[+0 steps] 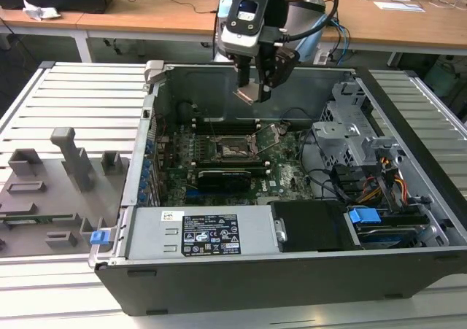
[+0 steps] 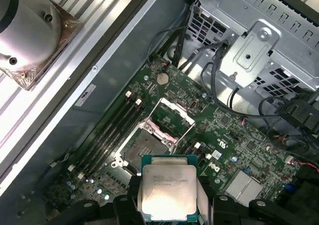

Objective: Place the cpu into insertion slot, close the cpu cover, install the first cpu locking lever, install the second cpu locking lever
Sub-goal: 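Place the cpu into insertion slot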

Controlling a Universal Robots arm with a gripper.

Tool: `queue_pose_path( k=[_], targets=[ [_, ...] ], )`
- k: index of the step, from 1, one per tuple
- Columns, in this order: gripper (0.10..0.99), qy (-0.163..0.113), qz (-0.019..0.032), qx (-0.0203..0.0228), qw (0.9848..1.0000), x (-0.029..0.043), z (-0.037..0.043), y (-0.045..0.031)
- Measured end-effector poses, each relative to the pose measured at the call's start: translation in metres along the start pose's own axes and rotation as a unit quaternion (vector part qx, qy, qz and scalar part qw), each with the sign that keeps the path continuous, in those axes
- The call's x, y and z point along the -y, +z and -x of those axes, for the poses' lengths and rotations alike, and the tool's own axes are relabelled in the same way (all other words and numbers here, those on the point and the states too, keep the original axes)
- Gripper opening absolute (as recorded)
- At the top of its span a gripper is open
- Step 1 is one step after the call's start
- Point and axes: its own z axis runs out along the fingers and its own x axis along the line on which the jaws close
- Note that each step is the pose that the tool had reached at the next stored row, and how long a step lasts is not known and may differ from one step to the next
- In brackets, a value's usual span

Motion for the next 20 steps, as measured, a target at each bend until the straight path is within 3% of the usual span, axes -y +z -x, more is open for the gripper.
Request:
queue_pose_path(
  k=[5,11,19,20],
  targets=[
    [0.525,0.022,0.0004,0.0019,0.9998,0.0000,0.0000,0.0004],
    [0.525,0.064,0.0011,0.0056,0.9979,0.0002,0.0000,0.0020],
    [0.525,0.140,0.0025,0.0122,0.9901,0.0006,0.0001,0.0068],
    [0.525,0.154,0.0028,0.0134,0.9879,0.0007,0.0001,0.0078]
  ],
)
